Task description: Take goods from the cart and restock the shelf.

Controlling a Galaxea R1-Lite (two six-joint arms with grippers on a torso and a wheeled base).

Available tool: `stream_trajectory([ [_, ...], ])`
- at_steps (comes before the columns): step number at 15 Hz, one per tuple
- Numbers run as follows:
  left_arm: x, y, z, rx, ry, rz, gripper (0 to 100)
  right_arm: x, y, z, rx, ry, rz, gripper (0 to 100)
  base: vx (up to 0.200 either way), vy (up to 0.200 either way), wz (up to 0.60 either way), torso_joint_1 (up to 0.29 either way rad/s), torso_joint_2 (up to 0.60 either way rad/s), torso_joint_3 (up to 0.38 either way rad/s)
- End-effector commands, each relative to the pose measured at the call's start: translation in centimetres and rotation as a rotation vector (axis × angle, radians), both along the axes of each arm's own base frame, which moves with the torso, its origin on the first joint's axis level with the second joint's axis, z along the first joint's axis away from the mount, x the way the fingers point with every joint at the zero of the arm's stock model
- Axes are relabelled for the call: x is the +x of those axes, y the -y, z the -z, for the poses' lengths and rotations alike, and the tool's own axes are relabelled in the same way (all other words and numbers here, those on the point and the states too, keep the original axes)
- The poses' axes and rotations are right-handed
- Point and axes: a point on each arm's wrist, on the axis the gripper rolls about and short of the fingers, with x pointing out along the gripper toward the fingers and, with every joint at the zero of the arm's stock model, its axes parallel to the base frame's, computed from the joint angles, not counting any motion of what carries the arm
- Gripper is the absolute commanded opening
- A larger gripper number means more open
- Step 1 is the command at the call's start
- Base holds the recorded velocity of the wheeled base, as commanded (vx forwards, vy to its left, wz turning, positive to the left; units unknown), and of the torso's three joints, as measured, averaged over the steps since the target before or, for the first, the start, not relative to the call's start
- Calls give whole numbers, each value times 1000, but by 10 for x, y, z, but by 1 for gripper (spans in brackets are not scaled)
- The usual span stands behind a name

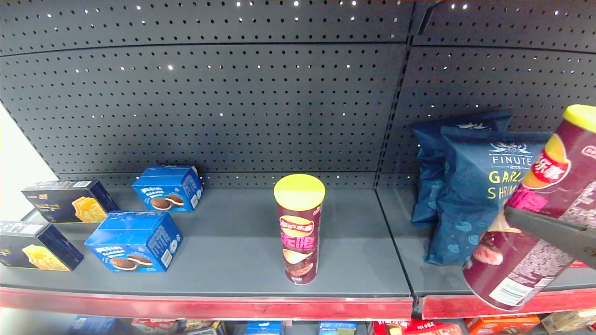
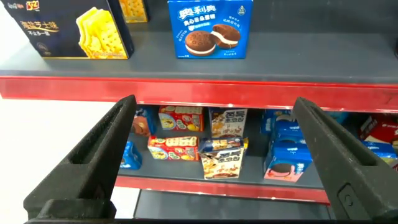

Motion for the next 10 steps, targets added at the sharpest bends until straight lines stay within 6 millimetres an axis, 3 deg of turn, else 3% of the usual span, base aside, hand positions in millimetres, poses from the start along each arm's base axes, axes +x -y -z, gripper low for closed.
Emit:
stream_trajectory([
  [1, 0, 0, 0, 0, -5, 0, 100, 29, -16, 31, -26, -70, 1, 0, 0, 0, 0, 0, 0, 0],
  [4, 0, 0, 0, 0, -5, 0, 100, 53, -28, 35, -15, -46, 2, 0, 0, 0, 0, 0, 0, 0],
  [7, 0, 0, 0, 0, -5, 0, 100, 64, -43, 39, -20, -38, -32, 0, 0, 0, 0, 0, 0, 0],
  [10, 0, 0, 0, 0, -5, 0, 100, 89, -61, 47, -86, -43, 132, 0, 0, 0, 0, 0, 0, 0],
])
